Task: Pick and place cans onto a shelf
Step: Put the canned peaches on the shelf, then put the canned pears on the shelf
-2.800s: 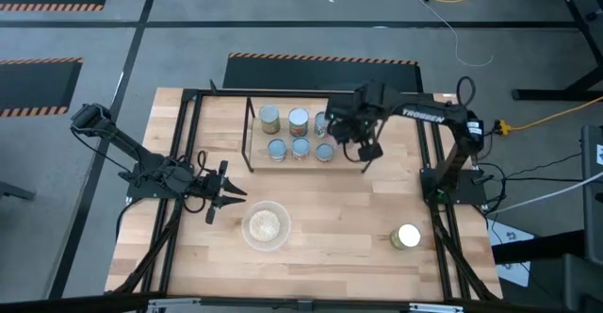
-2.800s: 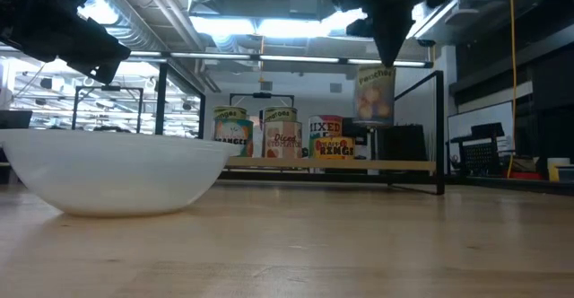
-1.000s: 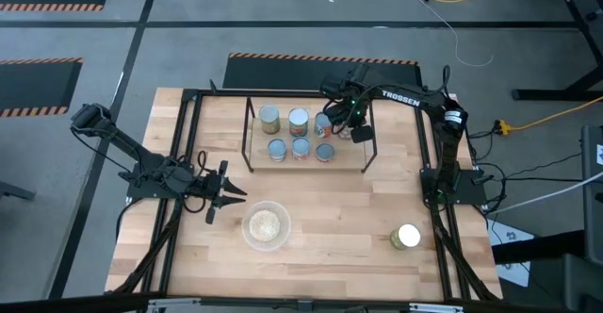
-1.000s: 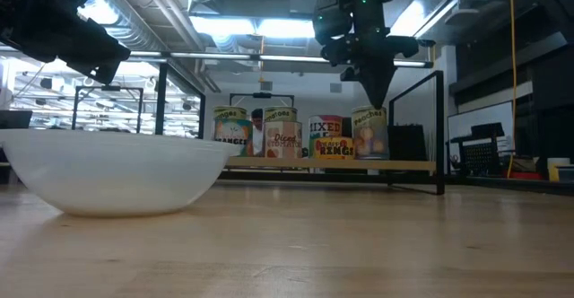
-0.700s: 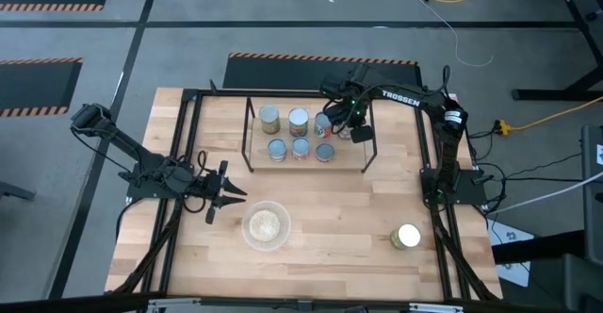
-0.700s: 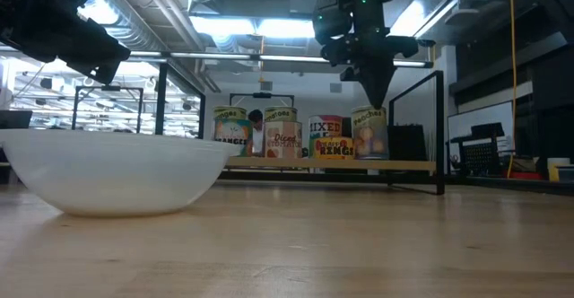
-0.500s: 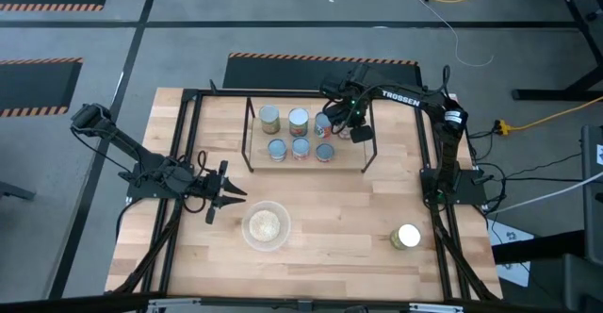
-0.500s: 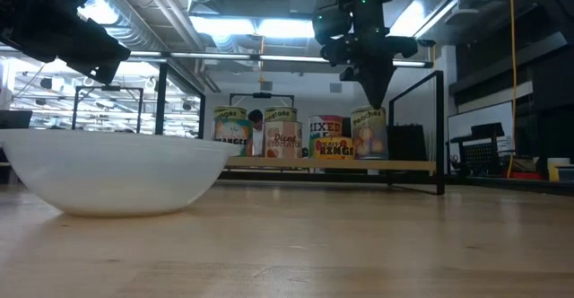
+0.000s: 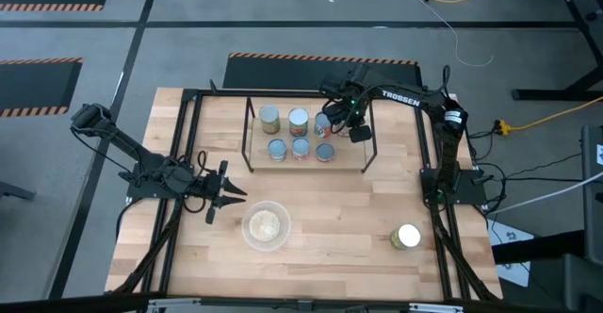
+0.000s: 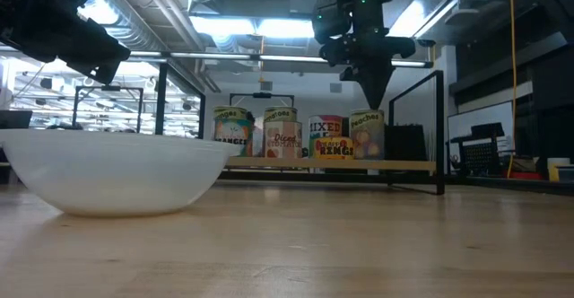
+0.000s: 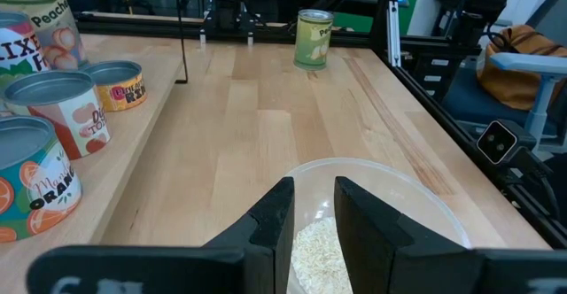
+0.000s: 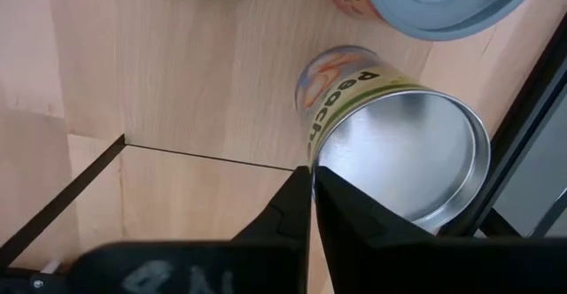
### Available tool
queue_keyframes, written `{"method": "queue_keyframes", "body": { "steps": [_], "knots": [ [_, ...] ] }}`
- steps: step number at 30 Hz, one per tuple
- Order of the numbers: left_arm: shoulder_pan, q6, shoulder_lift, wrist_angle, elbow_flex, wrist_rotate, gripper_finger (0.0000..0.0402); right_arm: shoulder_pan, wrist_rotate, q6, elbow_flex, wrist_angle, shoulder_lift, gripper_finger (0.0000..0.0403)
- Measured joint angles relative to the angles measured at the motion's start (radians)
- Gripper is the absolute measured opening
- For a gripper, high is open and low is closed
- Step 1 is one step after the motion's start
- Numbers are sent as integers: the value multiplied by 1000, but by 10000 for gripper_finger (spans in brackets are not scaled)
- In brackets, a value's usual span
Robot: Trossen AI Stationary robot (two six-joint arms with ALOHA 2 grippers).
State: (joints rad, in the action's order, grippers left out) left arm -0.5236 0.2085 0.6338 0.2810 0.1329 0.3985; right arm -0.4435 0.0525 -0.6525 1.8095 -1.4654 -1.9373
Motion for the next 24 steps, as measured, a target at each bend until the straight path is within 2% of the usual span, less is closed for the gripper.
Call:
{"method": "queue_keyframes", "body": {
  "steps": [16, 24],
  "knots": [
    [0, 2, 0, 0, 0, 0, 76, 3, 0, -2, 10, -44, 1, 24],
    [0, 2, 0, 0, 0, 0, 77, 8, -9, 86, 159, -107, 3, 24]
  ]
}}
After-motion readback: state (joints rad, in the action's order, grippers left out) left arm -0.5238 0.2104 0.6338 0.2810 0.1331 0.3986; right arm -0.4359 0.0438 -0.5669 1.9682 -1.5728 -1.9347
